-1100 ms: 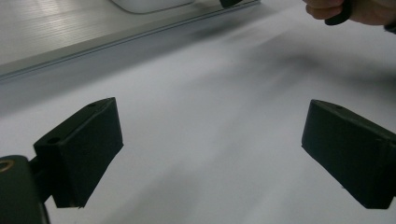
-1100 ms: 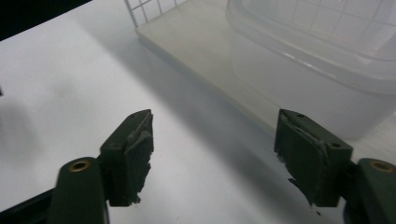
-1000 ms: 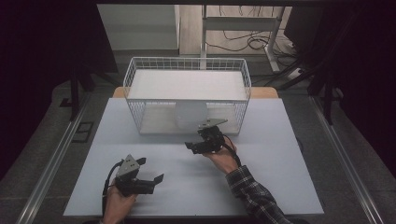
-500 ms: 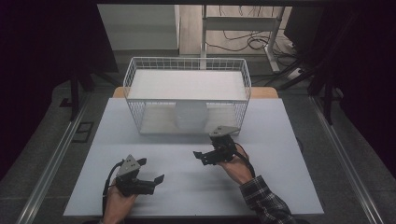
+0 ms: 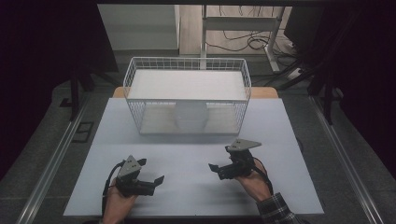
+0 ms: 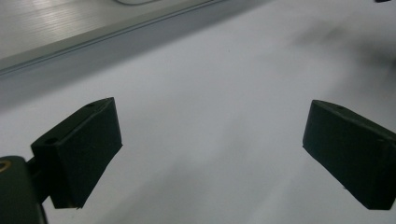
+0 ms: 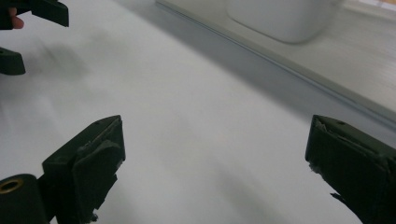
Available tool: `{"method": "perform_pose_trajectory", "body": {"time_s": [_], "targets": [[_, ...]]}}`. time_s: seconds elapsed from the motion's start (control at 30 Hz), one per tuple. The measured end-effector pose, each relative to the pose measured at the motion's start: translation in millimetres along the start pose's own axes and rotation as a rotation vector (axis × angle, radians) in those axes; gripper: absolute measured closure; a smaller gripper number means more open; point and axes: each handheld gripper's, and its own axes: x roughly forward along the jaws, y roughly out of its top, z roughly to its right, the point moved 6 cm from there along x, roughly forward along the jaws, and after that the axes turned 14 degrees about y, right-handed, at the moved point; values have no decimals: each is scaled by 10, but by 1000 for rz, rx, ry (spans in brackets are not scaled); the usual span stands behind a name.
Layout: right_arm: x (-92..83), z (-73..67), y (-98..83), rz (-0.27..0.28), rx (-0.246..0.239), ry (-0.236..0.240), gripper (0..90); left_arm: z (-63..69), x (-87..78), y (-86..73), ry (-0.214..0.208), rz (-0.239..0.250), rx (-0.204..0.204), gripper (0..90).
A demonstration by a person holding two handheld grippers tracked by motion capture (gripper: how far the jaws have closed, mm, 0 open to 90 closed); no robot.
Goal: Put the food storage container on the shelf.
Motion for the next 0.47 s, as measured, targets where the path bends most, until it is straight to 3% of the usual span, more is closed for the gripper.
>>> {"method": "perform_pose_trajectory", "body": {"time_s": [0.23, 0.47], "targets": [[-251, 18, -317, -14, 38, -49, 42, 5, 34, -28, 20, -25, 27, 34], [-279, 105, -526, -69, 68, -86, 39, -10, 51, -24, 17, -28, 17, 32]]}}
